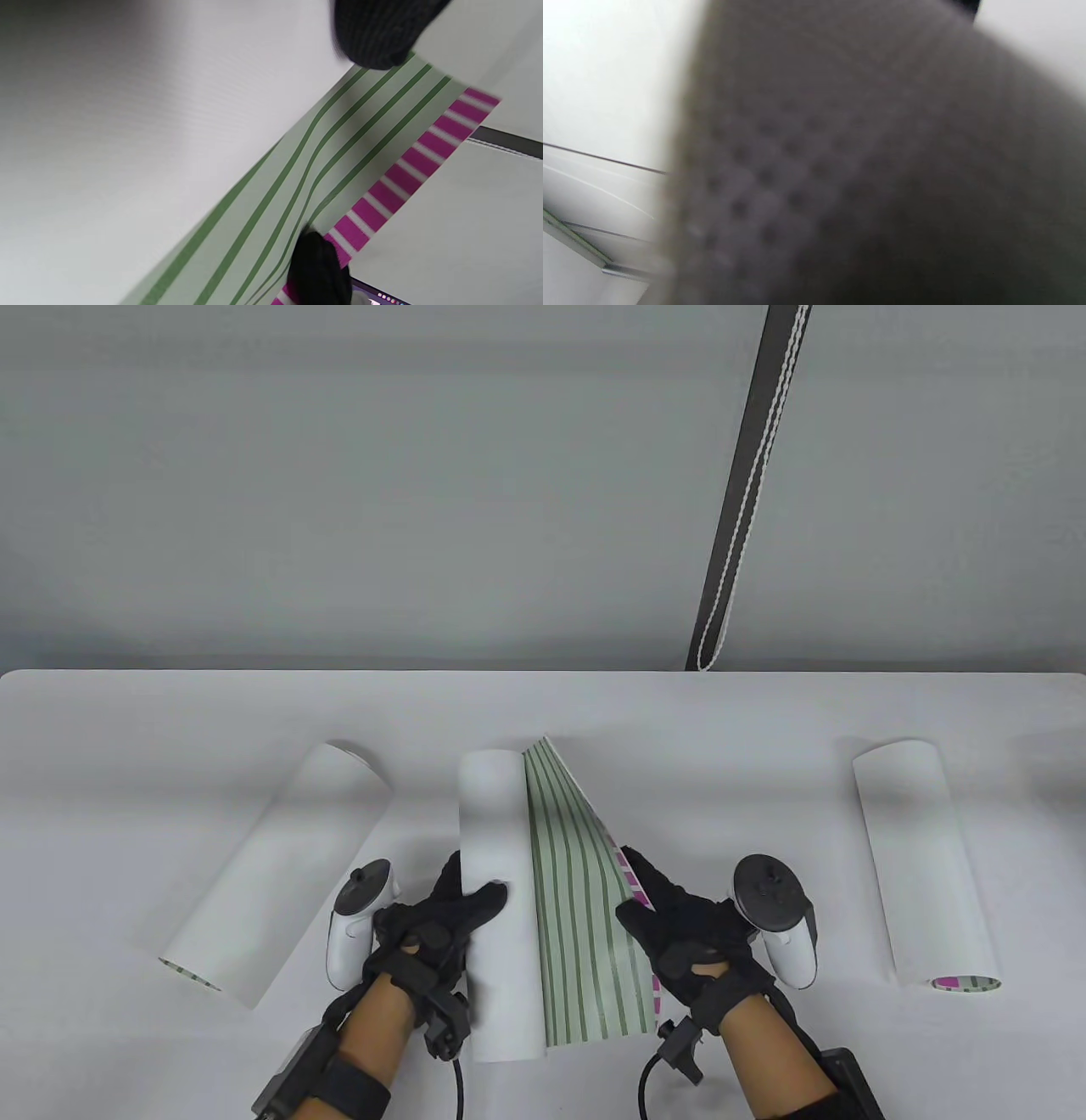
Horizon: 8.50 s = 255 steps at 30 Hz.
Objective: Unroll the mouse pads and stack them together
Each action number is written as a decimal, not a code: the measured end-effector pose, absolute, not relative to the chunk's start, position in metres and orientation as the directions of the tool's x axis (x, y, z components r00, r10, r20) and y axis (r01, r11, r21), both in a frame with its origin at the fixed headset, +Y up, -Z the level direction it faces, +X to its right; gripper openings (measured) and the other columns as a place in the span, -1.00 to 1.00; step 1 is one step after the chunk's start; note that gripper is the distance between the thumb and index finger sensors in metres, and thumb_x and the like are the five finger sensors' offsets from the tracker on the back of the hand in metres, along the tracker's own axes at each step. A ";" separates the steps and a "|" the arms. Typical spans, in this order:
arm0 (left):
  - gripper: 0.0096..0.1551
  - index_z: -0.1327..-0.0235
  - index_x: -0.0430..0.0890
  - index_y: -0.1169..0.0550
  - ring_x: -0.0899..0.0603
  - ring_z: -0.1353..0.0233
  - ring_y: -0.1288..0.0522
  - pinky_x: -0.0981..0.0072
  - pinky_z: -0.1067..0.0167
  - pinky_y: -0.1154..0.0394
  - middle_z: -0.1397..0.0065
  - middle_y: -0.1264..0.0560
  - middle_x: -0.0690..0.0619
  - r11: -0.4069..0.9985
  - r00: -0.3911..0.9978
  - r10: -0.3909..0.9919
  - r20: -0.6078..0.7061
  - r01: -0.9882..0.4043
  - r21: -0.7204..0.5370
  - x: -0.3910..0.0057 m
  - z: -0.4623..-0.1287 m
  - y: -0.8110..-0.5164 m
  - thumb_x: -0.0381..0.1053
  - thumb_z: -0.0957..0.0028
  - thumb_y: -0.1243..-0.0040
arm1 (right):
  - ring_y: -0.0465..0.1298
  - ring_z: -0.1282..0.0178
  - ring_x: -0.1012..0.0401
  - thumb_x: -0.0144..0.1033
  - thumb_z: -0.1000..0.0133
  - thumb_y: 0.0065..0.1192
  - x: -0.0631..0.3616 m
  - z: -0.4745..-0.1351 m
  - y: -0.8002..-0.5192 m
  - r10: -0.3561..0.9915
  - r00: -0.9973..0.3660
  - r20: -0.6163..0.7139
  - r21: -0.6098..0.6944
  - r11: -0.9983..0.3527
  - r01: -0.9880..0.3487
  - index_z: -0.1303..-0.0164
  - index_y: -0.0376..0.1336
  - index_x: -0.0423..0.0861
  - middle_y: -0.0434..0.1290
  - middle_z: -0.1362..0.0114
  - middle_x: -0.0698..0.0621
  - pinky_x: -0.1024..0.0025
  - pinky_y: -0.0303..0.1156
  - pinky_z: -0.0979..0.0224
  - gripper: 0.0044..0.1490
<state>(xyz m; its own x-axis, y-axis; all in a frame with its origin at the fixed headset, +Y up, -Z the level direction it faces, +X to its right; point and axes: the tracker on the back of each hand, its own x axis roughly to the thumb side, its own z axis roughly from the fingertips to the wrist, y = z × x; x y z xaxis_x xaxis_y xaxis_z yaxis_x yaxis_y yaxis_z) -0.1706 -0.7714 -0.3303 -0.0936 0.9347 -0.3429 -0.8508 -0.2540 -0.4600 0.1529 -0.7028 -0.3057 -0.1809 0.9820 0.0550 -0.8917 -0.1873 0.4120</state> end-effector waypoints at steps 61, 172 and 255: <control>0.35 -0.44 -0.05 0.44 -0.41 -0.54 -0.27 -0.24 -0.35 -0.38 -0.63 0.07 -0.29 -0.365 -0.171 0.892 -0.418 -0.819 -0.442 -0.201 -0.330 -0.788 0.63 0.07 0.03 | 0.69 0.02 -0.04 -0.50 -0.22 0.10 0.205 -0.310 -0.676 0.996 -0.055 0.077 0.384 -0.080 -0.920 -0.60 -0.08 -0.30 0.39 -0.36 -0.38 0.21 0.67 0.03 -0.23; 0.37 -0.54 0.13 0.30 -0.44 -0.63 0.35 -0.57 -0.34 0.24 -0.67 0.37 -0.11 0.420 0.330 0.907 0.261 -0.717 -0.556 -0.199 -0.321 -0.704 0.69 0.26 -0.04 | 0.24 -0.52 -0.34 -0.13 -0.08 0.56 0.414 -0.337 -0.754 0.179 -0.775 -0.606 0.187 -0.915 -0.357 -0.57 -0.48 -0.09 -0.12 -0.60 -0.46 -0.35 0.25 -0.41 0.42; 0.17 -0.48 -0.05 0.30 -0.27 -0.43 -0.46 -0.07 -0.30 -0.49 -0.58 -0.15 -0.19 -0.314 -0.153 0.936 -0.316 -0.768 -0.558 -0.148 -0.321 -0.760 0.35 -0.04 -0.10 | 0.62 -0.17 -0.10 -0.50 -0.22 0.06 0.138 -0.309 -0.744 0.996 -0.017 -0.083 0.588 0.035 -0.808 -0.61 -0.14 -0.27 0.31 -0.43 -0.38 0.09 0.62 -0.14 -0.21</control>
<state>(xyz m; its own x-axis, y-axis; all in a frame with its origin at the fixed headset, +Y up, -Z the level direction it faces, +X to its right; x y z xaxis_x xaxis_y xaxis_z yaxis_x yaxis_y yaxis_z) -0.1483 -0.7597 -0.3213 -0.1531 0.9363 -0.3160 -0.7684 -0.3139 -0.5578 0.1380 -0.7439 -0.3093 -0.0171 0.9964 -0.0830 -0.8078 0.0351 0.5883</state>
